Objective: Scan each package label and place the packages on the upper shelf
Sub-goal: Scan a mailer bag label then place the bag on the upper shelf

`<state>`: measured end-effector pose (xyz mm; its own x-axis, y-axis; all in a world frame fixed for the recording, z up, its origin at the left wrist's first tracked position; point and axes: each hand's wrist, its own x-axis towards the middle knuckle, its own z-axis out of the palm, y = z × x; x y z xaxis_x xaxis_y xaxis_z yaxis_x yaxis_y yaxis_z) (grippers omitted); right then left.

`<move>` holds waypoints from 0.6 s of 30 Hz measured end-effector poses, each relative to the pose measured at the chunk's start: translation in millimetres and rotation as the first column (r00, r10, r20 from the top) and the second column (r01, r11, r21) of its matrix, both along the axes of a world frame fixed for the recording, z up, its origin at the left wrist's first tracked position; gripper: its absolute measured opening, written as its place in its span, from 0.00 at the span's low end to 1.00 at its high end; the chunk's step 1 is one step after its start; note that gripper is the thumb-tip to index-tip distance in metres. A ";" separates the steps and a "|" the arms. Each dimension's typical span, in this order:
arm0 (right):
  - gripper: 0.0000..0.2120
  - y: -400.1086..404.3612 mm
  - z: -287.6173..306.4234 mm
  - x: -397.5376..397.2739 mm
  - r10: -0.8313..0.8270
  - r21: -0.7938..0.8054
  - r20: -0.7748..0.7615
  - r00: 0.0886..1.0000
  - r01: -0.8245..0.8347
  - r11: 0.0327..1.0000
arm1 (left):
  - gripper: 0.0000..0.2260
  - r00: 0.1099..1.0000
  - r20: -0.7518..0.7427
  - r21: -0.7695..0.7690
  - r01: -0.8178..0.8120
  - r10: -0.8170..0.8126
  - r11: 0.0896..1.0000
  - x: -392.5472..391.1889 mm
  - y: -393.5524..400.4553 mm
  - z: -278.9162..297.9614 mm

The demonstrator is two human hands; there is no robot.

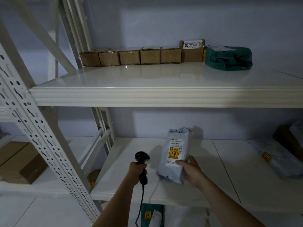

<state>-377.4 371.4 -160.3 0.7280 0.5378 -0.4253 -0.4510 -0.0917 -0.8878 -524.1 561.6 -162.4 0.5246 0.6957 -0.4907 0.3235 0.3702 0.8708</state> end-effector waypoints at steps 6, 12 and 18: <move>0.22 -1.2 -9.6 5.1 -0.013 -0.056 -0.072 0.997 0.009 0.998 | 0.13 0.957 -0.280 0.113 -0.051 0.081 0.992 -16.7 10.1 -47.3; 0.17 -1.6 -22.9 3.3 0.023 -0.022 -0.105 0.994 -0.025 0.999 | 0.16 0.933 -0.357 0.149 0.007 0.047 0.989 -12.9 15.9 -54.0; 0.21 -1.8 -24.2 -0.3 -0.069 0.016 -0.115 0.991 0.071 0.997 | 0.13 0.864 -0.503 0.200 0.151 -0.031 0.968 -8.4 21.5 -50.3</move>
<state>-377.6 369.6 -184.4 0.7113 0.4967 -0.4974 -0.5541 -0.0392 -0.8316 -532.4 583.1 -212.7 0.3228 0.7794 -0.5370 0.7539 0.1313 0.6437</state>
